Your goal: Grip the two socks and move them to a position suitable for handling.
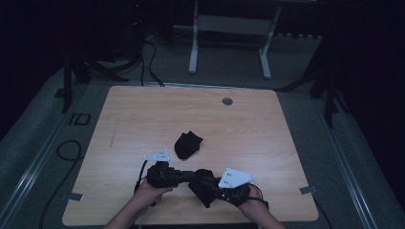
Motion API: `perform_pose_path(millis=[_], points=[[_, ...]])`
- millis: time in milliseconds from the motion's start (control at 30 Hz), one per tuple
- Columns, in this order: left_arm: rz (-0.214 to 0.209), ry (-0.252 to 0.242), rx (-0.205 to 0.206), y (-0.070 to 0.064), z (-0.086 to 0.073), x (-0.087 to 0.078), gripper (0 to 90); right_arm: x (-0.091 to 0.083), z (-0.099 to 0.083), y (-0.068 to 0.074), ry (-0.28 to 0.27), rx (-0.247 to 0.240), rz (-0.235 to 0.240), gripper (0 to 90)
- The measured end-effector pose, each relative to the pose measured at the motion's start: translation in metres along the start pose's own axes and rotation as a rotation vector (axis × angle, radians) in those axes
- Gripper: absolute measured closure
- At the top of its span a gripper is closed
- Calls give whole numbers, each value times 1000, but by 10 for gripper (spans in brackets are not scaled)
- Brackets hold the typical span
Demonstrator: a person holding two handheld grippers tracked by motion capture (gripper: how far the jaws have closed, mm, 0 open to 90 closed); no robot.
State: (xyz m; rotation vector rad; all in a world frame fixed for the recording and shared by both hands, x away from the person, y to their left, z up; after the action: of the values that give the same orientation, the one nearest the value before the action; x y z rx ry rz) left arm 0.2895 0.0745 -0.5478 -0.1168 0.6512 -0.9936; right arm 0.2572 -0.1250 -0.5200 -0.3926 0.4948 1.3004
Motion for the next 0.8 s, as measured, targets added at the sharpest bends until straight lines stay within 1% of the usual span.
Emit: perform_pose_path(millis=[33,67,100,133,233,300,367,400,433,467,533,567,633,700,767,800], points=[[24,-1,12,-1,1,-1,871,-1,0,0,-5,3,1,814],[44,10,23,-2,1,-1,879,-1,0,-1,-5,6,2,814],[63,9,42,-3,1,-2,883,-1,0,-1,-5,6,0,813],[84,11,49,-3,1,-3,886,-1,0,-1,-4,6,3,813],[106,7,52,-2,1,-4,888,-1,-1,0,-5,3,6,812],[161,16,62,1,0,-6,890,-2,-2,0,-13,8,11,814],[178,20,36,8,-2,-9,891,-8,-2,-3,-22,16,-5,814],[182,18,29,9,-3,-11,891,-12,-2,-5,-32,27,-10,815],[172,21,26,9,-4,-13,891,-16,-3,-8,-42,37,-19,815],[184,18,33,8,-4,-14,891,-21,-4,-10,-47,44,-30,815],[183,23,40,7,-4,-17,891,-28,-6,-15,-55,60,-49,815],[201,19,49,6,-3,-18,891,-31,-7,-16,-62,72,-51,815],[213,20,63,4,-2,-21,891,-37,-10,-19,-70,86,-71,818],[252,24,77,6,-1,-25,891,-41,-14,-22,-76,104,-99,822],[271,18,55,11,-1,-31,891,-49,-19,-27,-86,126,-124,822],[285,21,48,14,-1,-34,891,-52,-21,-30,-84,134,-146,823]])
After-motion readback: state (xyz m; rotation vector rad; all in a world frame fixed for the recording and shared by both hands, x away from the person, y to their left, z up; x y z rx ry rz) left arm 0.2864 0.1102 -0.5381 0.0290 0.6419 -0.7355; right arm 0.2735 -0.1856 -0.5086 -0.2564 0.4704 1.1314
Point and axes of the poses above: each handheld gripper's, and its own axes: x roughly forward along the jaws, z roughly out of its top, y roughly to its left, the point moved 4 cm from there along x, roughly forward along the jaws, and after that the axes turned 13 degrees about z, right-handed, at the moved point
